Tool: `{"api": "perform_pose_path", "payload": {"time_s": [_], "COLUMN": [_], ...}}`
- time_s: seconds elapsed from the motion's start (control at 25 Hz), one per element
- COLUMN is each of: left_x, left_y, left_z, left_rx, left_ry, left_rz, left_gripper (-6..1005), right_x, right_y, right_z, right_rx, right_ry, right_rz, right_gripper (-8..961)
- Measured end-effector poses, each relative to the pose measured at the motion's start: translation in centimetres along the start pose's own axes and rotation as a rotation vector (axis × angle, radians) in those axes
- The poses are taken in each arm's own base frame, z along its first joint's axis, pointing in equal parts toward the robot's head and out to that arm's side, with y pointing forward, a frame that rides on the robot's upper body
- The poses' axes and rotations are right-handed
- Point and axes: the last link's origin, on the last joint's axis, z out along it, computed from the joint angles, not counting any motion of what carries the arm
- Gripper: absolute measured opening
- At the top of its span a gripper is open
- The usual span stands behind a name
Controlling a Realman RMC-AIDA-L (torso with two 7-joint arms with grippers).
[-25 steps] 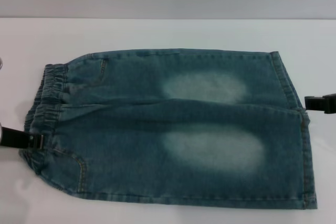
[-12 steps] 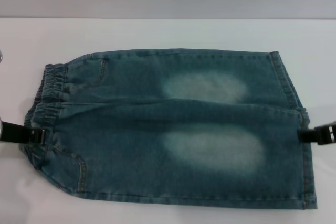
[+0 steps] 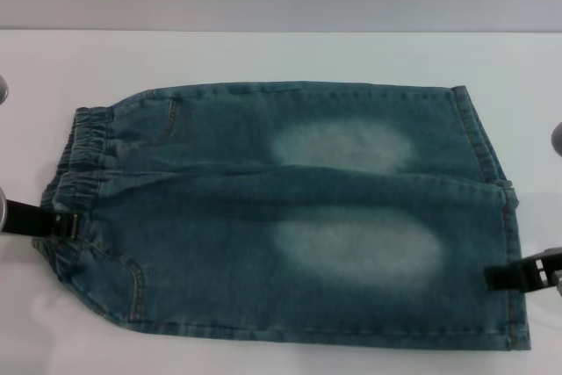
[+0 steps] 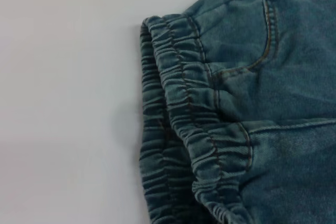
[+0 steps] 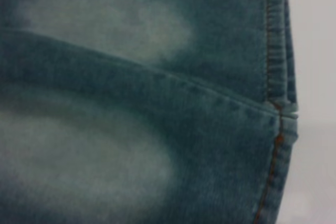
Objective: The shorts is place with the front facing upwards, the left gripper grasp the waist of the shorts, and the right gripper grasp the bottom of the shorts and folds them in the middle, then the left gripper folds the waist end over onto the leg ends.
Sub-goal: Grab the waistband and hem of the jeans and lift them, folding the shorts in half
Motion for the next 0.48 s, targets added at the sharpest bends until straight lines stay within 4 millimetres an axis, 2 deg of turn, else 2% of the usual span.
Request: {"api": "perform_pose_path", "payload": {"time_s": [0.48], "left_x": [0.6], "left_y": [0.4], "left_z": [-0.1], "left_rx": [-0.003], "left_ry": [-0.001], "left_rz": [0.018], "left_gripper": [86], "right_x": [1.2], "right_y": [-0.1], "right_z": [0.0], "right_rx": [0.019], "right_ry": [0.053], "right_rz": [0.008], "right_gripper": [790]}}
